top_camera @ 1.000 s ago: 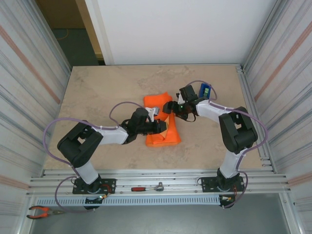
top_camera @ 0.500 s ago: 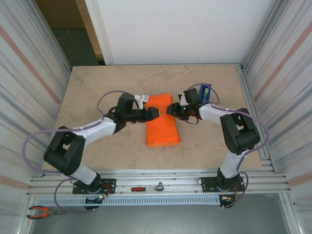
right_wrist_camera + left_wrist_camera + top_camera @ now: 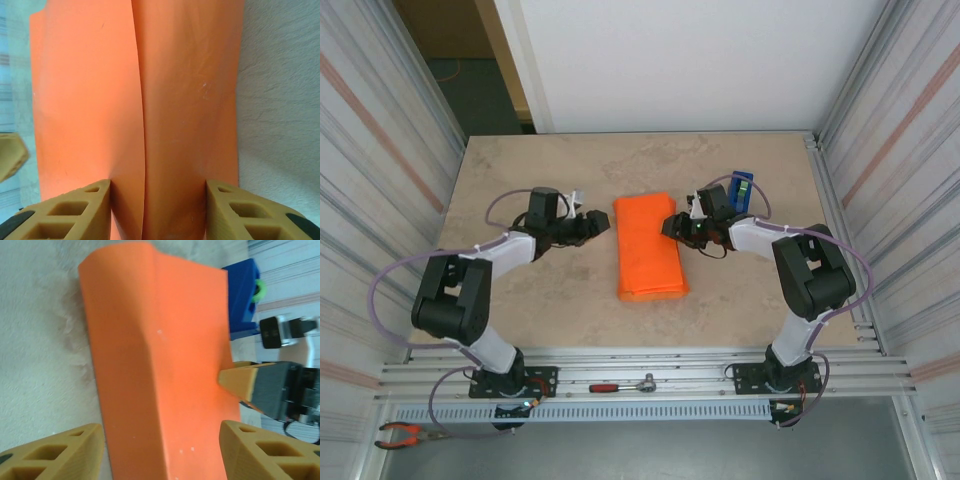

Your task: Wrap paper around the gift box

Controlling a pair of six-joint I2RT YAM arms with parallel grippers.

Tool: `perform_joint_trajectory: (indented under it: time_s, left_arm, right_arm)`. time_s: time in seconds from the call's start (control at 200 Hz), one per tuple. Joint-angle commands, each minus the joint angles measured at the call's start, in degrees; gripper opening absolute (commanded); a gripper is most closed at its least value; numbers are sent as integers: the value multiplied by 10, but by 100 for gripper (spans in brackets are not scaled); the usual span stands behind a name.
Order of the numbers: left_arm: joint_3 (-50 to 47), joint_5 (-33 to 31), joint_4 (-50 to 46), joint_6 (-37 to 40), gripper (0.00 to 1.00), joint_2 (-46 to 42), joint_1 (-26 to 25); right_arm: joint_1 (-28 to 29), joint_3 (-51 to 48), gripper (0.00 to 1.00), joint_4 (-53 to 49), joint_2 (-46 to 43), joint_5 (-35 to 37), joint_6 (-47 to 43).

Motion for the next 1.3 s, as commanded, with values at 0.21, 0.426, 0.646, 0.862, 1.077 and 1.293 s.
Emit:
perform_joint_trajectory:
  time_s: [0.21, 0.426, 0.646, 0.862, 1.077, 1.293]
  left_arm:
    - [4, 12, 29, 37, 66, 39, -36]
    - [-1, -15, 13, 55, 68, 48, -58]
    - [-2, -34, 6, 69, 70, 60, -91]
    - [13, -97, -68, 112, 67, 67, -109]
    - [26, -133, -119, 151, 65, 74, -123]
    - [18, -137, -119, 156, 62, 79, -123]
  right_arm:
    - [35, -22, 44, -42, 3, 30, 22]
    - [42, -27, 43, -38, 3, 38, 30]
    - [44, -33, 42, -32, 7, 41, 35]
    - [45, -32, 41, -34, 3, 39, 37]
    - [44, -16, 42, -46, 1, 31, 33]
    - [17, 30, 62, -89, -21, 6, 19]
